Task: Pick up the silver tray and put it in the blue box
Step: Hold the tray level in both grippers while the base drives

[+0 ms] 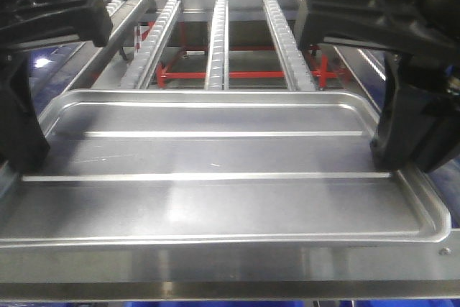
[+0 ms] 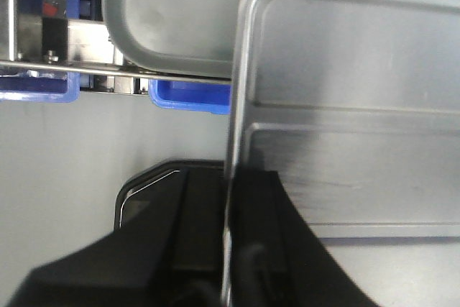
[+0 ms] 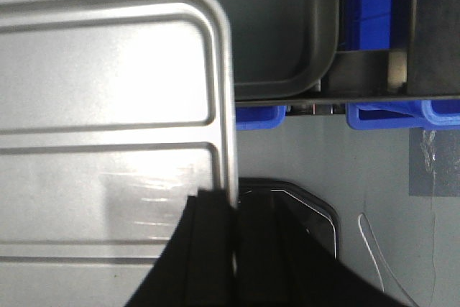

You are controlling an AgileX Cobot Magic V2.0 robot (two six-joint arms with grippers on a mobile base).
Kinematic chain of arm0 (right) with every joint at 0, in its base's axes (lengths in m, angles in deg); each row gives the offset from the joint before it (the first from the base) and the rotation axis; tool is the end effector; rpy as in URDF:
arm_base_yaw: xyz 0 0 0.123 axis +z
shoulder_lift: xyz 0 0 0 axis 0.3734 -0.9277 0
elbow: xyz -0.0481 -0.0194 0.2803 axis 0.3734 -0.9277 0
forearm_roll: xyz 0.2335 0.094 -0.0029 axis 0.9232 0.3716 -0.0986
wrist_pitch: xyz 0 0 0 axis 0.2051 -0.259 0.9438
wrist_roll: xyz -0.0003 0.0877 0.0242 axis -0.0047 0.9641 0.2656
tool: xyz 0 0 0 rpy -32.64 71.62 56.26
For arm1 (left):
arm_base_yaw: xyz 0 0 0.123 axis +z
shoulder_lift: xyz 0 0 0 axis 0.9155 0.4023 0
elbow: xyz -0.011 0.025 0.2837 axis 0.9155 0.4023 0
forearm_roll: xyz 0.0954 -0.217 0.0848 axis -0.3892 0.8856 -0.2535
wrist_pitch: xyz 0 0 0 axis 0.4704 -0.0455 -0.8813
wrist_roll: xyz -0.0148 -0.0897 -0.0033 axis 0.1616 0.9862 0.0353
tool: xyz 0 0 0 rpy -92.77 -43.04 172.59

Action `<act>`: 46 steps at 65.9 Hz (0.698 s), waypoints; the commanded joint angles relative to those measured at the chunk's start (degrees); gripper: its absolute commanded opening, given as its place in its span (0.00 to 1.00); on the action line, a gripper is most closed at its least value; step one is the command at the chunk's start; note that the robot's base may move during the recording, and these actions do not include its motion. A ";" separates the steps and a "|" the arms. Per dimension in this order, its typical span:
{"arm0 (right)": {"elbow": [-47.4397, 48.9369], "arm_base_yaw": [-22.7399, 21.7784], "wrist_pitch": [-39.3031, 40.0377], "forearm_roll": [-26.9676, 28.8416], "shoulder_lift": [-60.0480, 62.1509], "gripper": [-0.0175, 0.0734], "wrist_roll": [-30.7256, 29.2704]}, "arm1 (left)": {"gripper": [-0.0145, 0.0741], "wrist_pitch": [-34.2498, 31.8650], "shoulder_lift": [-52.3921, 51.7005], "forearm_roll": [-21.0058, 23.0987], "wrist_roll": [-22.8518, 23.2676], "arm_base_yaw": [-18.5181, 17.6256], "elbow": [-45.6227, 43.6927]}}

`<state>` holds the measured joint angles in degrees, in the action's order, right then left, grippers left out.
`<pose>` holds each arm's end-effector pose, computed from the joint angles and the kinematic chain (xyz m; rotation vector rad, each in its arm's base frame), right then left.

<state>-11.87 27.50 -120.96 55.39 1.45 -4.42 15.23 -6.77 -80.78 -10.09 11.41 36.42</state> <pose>0.1615 0.1586 0.2729 0.1514 2.6869 0.2833 0.1440 -0.1720 0.2766 0.0159 2.7125 -0.2948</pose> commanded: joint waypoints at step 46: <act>1.21 -0.36 1.86 -1.90 1.08 0.27 0.01 | 0.15 -1.53 -1.59 0.06 0.34 -0.44 -1.54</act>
<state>-11.87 27.50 -120.96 55.39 1.35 -4.42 15.32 -6.77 -80.66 -10.09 11.41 36.42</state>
